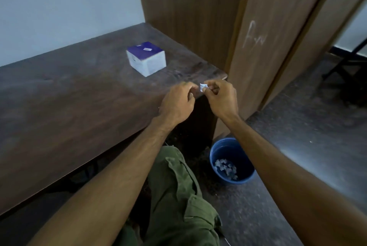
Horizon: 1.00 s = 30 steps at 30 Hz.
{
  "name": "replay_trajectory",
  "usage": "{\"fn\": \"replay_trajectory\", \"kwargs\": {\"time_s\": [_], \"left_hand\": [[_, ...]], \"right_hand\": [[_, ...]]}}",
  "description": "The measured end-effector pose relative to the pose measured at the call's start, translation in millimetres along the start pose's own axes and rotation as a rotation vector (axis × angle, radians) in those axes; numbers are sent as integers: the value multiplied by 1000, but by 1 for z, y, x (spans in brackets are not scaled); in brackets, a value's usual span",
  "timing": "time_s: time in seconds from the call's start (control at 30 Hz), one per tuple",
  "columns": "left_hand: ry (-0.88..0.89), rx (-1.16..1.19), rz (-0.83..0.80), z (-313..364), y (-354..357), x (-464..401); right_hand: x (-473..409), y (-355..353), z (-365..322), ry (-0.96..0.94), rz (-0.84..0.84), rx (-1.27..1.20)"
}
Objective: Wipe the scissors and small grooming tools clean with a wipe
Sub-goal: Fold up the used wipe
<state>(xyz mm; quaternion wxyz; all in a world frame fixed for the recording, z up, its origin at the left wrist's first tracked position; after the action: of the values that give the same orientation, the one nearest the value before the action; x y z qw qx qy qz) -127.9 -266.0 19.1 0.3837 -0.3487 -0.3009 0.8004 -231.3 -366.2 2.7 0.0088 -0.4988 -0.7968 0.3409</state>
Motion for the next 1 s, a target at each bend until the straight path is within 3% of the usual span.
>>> {"fn": "replay_trajectory", "kwargs": {"time_s": [0.17, 0.3, 0.5, 1.0], "left_hand": [[53, -36, -216, 21, 91, -8], [43, -96, -380, 21, 170, -10], [18, -144, -537, 11, 250, -6], [4, -195, -634, -23, 320, 1]], "right_hand": [[8, -28, 76, 103, 19, 103], [22, -39, 161, 293, -6, 237], [42, -43, 244, 444, -120, 396], [70, 5, 328, 527, -352, 491]]}}
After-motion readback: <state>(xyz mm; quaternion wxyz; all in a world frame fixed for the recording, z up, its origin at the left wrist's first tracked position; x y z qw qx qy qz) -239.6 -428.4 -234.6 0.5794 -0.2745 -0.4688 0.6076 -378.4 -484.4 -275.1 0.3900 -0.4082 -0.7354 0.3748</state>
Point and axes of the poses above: each hand's wrist, its own x-axis away from the middle knuckle, its own y-axis out of the palm, z = x × y, the point moved 10 cm from there along -x, towards the middle knuckle, and after that the axes turned 4 degrees about x, right-handed, at the moved point
